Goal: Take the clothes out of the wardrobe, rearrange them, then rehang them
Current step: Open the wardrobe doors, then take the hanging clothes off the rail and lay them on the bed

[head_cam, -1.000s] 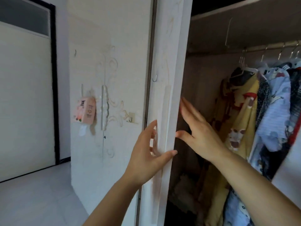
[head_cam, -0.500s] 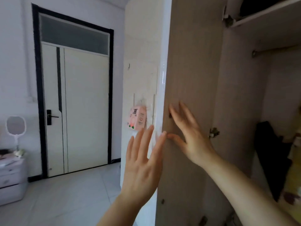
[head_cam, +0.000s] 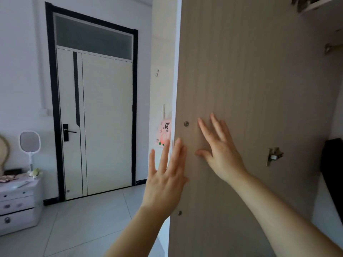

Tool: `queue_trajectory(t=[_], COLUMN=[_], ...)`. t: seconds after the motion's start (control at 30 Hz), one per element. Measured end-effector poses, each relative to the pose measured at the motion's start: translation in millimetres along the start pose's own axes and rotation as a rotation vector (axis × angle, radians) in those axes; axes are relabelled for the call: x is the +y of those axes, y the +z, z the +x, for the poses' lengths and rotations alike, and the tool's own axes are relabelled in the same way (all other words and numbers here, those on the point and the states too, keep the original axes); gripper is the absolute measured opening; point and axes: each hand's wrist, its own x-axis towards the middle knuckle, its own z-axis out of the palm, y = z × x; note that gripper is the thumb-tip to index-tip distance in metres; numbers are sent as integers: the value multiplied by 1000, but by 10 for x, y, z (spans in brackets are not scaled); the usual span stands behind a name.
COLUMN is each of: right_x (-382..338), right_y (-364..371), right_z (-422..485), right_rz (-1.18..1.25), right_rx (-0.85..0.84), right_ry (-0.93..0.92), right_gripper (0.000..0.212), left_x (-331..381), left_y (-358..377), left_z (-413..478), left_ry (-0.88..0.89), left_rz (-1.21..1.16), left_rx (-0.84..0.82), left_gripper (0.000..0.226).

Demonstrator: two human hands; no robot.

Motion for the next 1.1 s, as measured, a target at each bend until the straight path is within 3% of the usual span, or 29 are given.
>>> queue_trajectory(t=[0.4, 0.67, 0.93, 1.1], right_x=[-21, -37, 200, 469], right_y=[-22, -295, -920, -1421], right_z=[-37, -292, -818, -1131], right_rz=[-15, -28, -195, -280], right_rx=[23, -94, -210, -195], right_ry=[6, 38, 158, 239], right_gripper=[90, 77, 67, 66], left_x=[34, 242, 846, 1446], left_y=[15, -275, -583, -731], left_z=[14, -5, 30, 168], left_ry=[-12, -66, -91, -72], left_rz=[32, 24, -154, -261], left_rx=[-11, -89, -122, -258], left_gripper=[87, 86, 69, 68])
